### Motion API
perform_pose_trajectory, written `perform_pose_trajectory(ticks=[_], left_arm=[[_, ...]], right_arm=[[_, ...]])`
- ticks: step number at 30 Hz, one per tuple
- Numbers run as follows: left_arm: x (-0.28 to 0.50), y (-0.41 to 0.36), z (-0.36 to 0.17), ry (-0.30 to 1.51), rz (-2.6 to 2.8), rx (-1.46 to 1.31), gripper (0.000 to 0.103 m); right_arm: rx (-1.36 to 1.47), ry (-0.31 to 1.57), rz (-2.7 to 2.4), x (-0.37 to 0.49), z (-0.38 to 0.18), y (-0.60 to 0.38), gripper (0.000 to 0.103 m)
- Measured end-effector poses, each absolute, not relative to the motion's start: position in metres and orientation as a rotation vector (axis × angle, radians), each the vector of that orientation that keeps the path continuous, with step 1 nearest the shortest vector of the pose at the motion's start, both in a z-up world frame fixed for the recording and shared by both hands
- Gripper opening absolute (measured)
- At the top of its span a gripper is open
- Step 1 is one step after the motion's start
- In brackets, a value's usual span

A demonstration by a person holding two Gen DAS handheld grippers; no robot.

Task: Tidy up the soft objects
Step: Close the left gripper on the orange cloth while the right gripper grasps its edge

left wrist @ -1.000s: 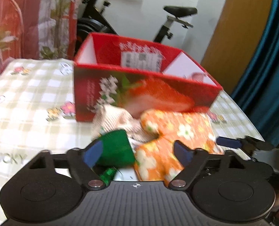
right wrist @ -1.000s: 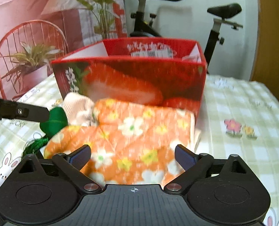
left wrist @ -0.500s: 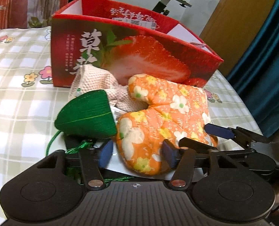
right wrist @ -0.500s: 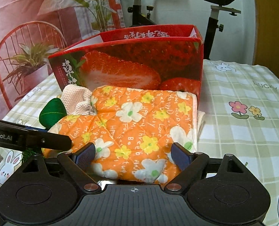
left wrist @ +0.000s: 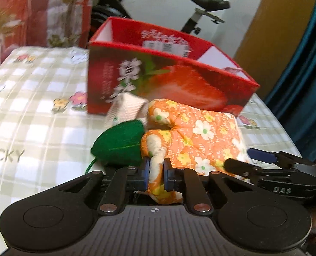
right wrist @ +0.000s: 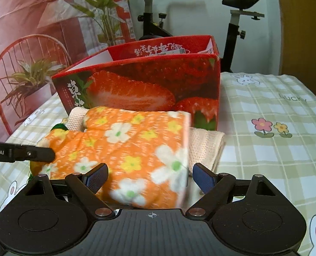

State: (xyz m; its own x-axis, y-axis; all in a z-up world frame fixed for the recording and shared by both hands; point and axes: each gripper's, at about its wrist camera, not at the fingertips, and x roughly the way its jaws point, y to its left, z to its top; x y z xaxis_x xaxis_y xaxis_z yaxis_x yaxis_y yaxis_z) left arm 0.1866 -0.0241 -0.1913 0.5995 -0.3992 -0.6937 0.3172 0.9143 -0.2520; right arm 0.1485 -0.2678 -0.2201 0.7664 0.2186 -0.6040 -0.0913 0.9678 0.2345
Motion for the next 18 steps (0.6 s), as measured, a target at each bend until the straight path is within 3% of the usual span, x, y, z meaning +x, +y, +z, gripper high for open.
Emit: perform_pose_trajectory(ticks=[12,18], left_arm=[[0.192,-0.02,-0.211,0.867,-0.398,-0.114,0.017],[0.192,-0.014,-0.215,0.863,-0.4,-0.172,0.017]], right_arm=[[0.265,0.724,0.217,0.155,-0.233,-0.266,0.076],[0.212,0.721,0.245,0.156,-0.226,-0.258,0.056]])
